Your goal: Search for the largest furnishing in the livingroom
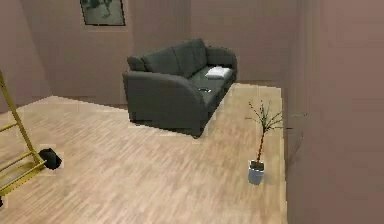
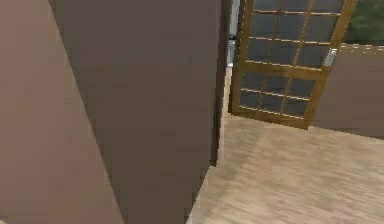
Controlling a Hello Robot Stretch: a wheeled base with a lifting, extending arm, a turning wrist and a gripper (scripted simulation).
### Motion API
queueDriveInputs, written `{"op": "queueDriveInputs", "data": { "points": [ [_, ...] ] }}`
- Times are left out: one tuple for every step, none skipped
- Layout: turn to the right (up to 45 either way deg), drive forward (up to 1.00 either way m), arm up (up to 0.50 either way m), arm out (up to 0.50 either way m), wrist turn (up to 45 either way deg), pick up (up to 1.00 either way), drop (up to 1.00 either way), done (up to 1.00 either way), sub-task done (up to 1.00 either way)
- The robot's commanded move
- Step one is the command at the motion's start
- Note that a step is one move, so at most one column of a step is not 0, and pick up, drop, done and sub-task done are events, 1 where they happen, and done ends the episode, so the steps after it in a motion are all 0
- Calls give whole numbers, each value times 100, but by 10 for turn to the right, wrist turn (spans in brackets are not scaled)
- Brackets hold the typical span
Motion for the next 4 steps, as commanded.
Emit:
{"op": "queueDriveInputs", "data": {
  "points": [
    [0,100,0,0,0,0,0,0,0],
    [60,0,0,0,0,0,0,0,0],
    [0,45,0,0,0,0,0,0,0],
    [0,0,0,0,0,0,0,100,0]
  ]
}}
